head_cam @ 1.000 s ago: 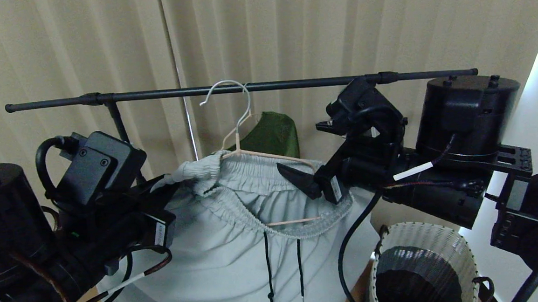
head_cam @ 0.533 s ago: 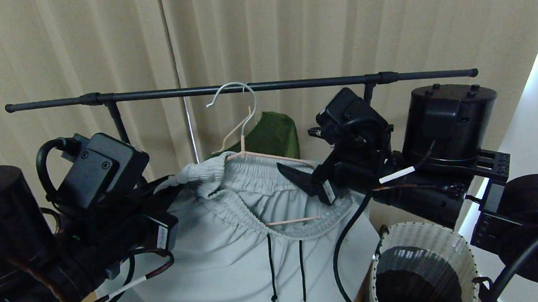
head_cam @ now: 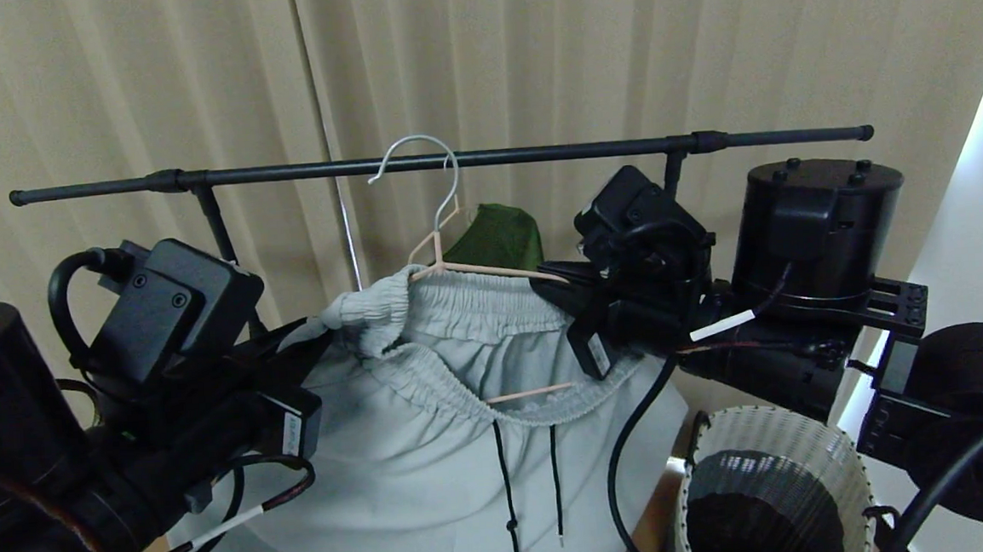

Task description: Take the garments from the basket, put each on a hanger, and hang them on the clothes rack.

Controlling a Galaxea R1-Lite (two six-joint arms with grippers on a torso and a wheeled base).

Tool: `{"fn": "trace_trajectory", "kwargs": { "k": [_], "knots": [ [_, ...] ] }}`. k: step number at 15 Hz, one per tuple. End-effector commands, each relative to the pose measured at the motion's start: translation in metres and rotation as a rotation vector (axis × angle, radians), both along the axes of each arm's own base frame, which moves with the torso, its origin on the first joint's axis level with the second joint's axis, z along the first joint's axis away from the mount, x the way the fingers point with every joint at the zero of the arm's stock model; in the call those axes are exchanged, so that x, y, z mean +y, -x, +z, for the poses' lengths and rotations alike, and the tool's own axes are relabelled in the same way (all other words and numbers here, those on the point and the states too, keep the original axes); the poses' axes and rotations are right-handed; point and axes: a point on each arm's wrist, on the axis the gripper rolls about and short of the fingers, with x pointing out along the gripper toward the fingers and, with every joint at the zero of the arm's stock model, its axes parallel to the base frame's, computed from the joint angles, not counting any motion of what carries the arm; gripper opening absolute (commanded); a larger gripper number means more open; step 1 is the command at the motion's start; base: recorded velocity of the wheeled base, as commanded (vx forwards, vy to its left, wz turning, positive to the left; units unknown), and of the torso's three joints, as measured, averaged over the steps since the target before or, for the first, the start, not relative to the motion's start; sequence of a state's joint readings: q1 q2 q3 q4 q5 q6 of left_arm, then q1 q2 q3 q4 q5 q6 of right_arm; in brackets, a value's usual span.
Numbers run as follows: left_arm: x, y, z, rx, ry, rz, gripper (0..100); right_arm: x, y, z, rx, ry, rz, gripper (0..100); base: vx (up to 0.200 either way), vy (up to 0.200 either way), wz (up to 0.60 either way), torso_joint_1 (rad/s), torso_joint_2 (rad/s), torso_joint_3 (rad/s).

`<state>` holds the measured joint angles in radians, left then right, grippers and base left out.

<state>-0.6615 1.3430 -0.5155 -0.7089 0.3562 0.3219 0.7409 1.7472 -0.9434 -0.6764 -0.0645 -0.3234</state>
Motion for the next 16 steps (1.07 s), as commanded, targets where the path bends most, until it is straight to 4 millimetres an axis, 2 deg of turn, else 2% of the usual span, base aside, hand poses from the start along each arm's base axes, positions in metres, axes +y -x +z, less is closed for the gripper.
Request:
{"fn": "trace_trajectory", "kwargs": {
  "k": [1,10,11,14,16],
  "knots": [
    [0.001,0.001,0.001,-0.003,0.002,0.003,0,-0.001,0.001,0.002,-0.004,-0.003,-0.001,0,0.0,0.0,0.0,0.0,0.0,0.0],
    [0.0,-0.001,0.0,-0.001,-0.002,0.001,0,-0.007,0.007,0.008,-0.051,-0.032,0.001,0,0.0,0.0,0.0,0.0,0.0,0.0],
    [-0.001,-0.001,0.002,-0.005,0.001,0.001,100,-0.009,0.009,0.01,-0.053,-0.034,0.001,0,0.0,0.0,0.0,0.0,0.0,0.0],
    [0.003,0.003,0.002,-0.01,0.008,0.0,100,-0.019,0.016,0.017,-0.068,-0.045,-0.01,0,0.0,0.0,0.0,0.0,0.0,0.0],
    [0.006,0.011,0.006,-0.024,0.032,-0.065,100,-0.035,0.017,0.018,-0.08,-0.035,-0.045,0,0.0,0.0,0.0,0.0,0.0,0.0]
  ]
}}
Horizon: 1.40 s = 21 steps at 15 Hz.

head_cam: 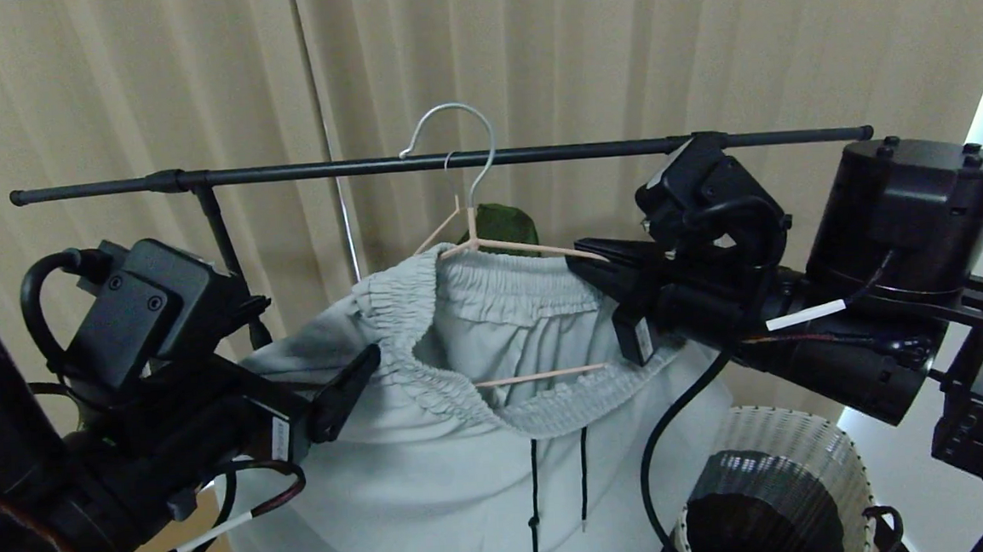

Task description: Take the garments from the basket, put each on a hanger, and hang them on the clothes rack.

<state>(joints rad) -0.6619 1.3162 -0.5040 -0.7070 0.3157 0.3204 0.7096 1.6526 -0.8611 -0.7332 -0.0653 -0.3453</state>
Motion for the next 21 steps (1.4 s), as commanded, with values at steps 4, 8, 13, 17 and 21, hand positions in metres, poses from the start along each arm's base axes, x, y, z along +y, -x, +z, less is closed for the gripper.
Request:
{"fn": "trace_trajectory", "kwargs": {
  "k": [4,8,13,17,21],
  "knots": [
    [0.01,0.015,-0.002,-0.003,0.014,-0.069,100,-0.03,0.008,0.01,-0.036,-0.005,-0.061,0,0.0,0.0,0.0,0.0,0.0,0.0],
    [0.02,0.025,-0.02,0.041,-0.016,-0.058,100,-0.045,0.019,0.02,-0.066,-0.029,-0.079,0,0.0,0.0,0.0,0.0,0.0,0.0],
    [0.046,0.037,-0.043,0.089,-0.037,0.037,100,-0.054,0.032,0.024,-0.081,-0.041,-0.079,0,0.0,0.0,0.0,0.0,0.0,0.0],
    [0.055,0.046,-0.051,0.105,-0.029,0.059,100,-0.055,0.034,0.022,-0.076,-0.039,-0.076,0,0.0,0.0,0.0,0.0,0.0,0.0],
    [0.051,0.041,-0.053,0.133,-0.015,0.06,100,-0.054,0.034,0.022,-0.076,-0.039,-0.056,0,0.0,0.0,0.0,0.0,0.0,0.0]
  ]
}}
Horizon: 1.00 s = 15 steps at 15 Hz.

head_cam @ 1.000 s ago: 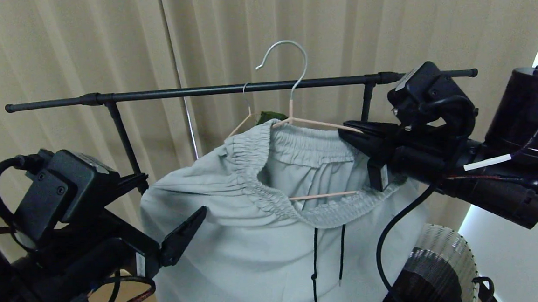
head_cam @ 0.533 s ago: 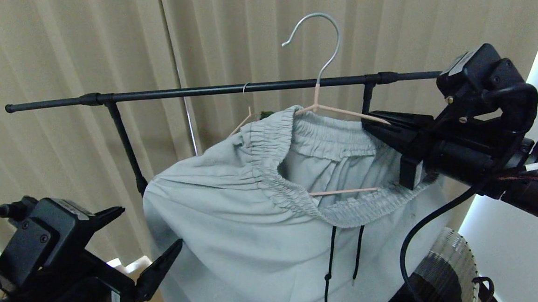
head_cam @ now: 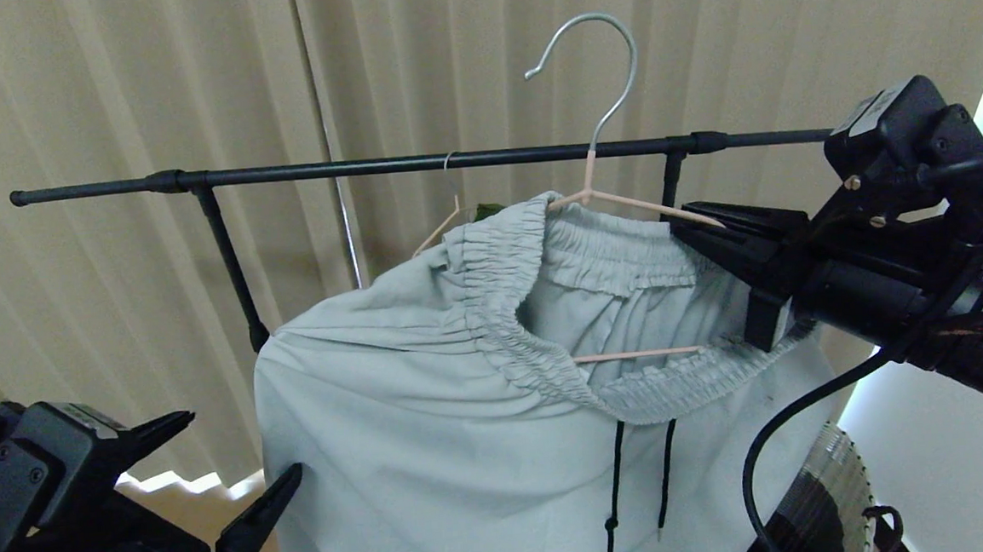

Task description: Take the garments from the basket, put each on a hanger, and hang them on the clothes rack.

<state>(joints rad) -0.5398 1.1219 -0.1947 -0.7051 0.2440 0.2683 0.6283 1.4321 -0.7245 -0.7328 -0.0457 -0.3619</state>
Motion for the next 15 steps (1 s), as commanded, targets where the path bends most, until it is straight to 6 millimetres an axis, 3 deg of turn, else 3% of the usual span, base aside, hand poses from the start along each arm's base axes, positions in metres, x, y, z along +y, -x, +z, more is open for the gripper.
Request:
{"fn": "trace_trajectory", "kwargs": {
  "k": [1,8,9,15],
  "knots": [
    [-0.004,-0.006,-0.002,0.022,-0.01,0.0,100,0.0,0.0,0.001,-0.002,-0.001,0.02,0,0.0,0.0,0.0,0.0,0.0,0.0],
    [-0.011,-0.018,-0.003,0.059,0.009,0.011,100,-0.001,0.002,0.002,-0.006,-0.003,0.029,0,0.0,0.0,0.0,0.0,0.0,0.0],
    [-0.011,-0.019,-0.003,0.058,0.008,0.012,0,-0.001,0.003,0.002,-0.008,-0.004,0.029,0,0.0,0.0,0.0,0.0,0.0,0.0],
    [-0.005,-0.019,-0.008,0.076,-0.007,0.045,0,-0.005,0.003,0.005,-0.017,-0.009,0.014,0,0.0,0.0,0.0,0.0,0.0,0.0]
  ]
}}
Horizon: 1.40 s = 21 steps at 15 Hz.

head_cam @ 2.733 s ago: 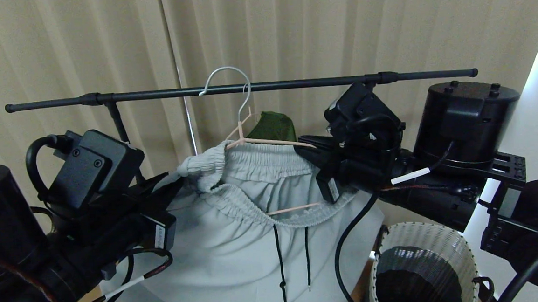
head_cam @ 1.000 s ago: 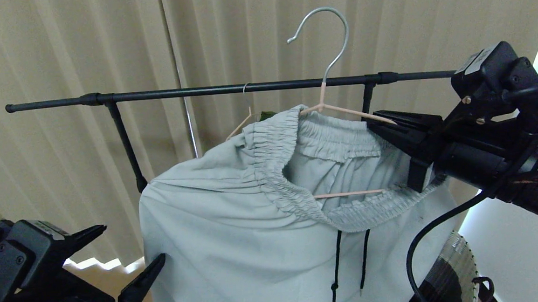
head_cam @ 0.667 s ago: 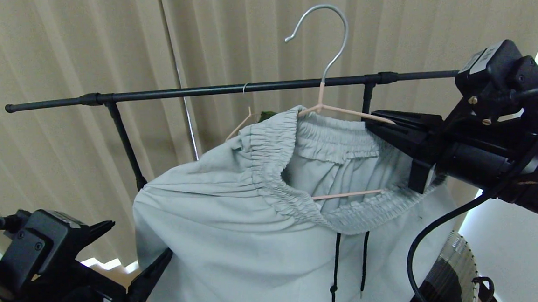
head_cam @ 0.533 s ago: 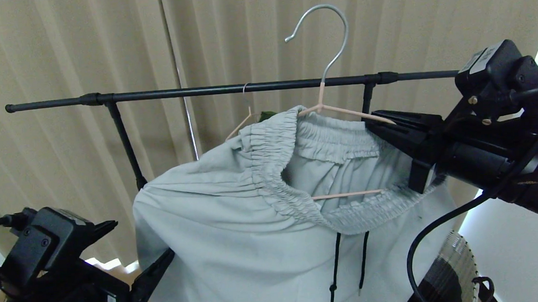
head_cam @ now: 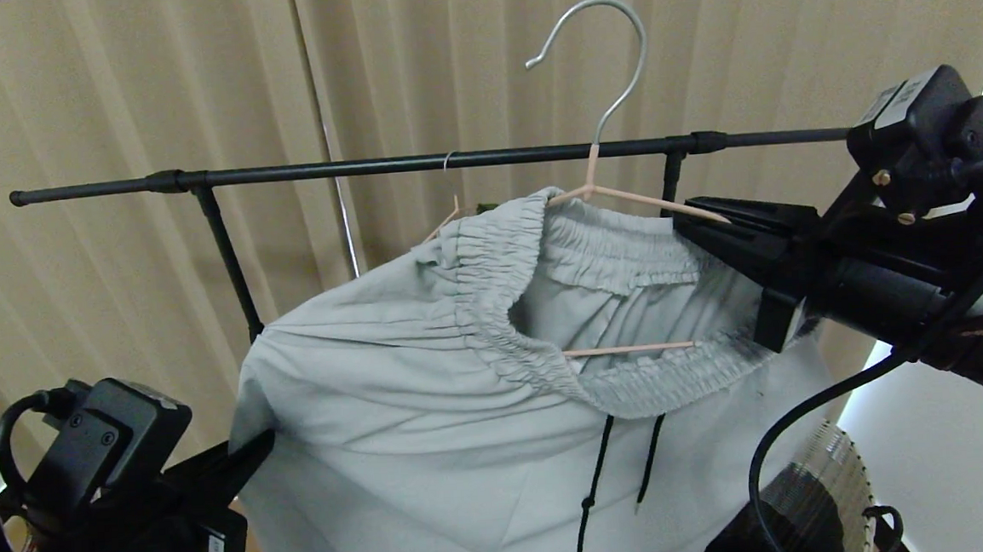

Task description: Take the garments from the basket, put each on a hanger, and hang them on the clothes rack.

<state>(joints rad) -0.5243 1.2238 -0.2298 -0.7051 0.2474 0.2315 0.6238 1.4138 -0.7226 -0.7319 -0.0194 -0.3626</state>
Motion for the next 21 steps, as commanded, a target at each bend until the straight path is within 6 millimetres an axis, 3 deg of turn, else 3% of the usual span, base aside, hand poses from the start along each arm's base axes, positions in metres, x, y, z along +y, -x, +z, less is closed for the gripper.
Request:
{"fn": "trace_trajectory", "kwargs": {
  "k": [1,7,14,15,18,21],
  "knots": [
    [0.007,-0.001,-0.004,0.014,-0.013,0.041,0,-0.006,-0.003,0.001,-0.005,-0.002,-0.031,0,0.0,0.0,0.0,0.0,0.0,0.0],
    [0.025,-0.002,-0.015,0.053,-0.034,0.156,0,-0.013,-0.004,0.004,-0.012,-0.008,-0.063,0,0.0,0.0,0.0,0.0,0.0,0.0],
    [0.028,-0.002,-0.013,0.04,-0.055,0.162,0,-0.014,-0.005,0.002,-0.006,-0.003,-0.069,0,0.0,0.0,0.0,0.0,0.0,0.0],
    [0.028,-0.002,-0.014,0.043,-0.055,0.16,100,-0.015,-0.005,0.002,-0.006,-0.003,-0.069,0,0.0,0.0,0.0,0.0,0.0,0.0],
    [0.028,-0.002,-0.012,0.033,-0.047,0.162,100,-0.016,-0.005,0.001,-0.004,-0.002,-0.075,0,0.0,0.0,0.0,0.0,0.0,0.0],
    [0.028,0.002,-0.003,-0.025,-0.001,0.11,100,-0.038,-0.012,-0.004,0.012,0.012,-0.175,0,0.0,0.0,0.0,0.0,0.0,0.0]
  ]
}}
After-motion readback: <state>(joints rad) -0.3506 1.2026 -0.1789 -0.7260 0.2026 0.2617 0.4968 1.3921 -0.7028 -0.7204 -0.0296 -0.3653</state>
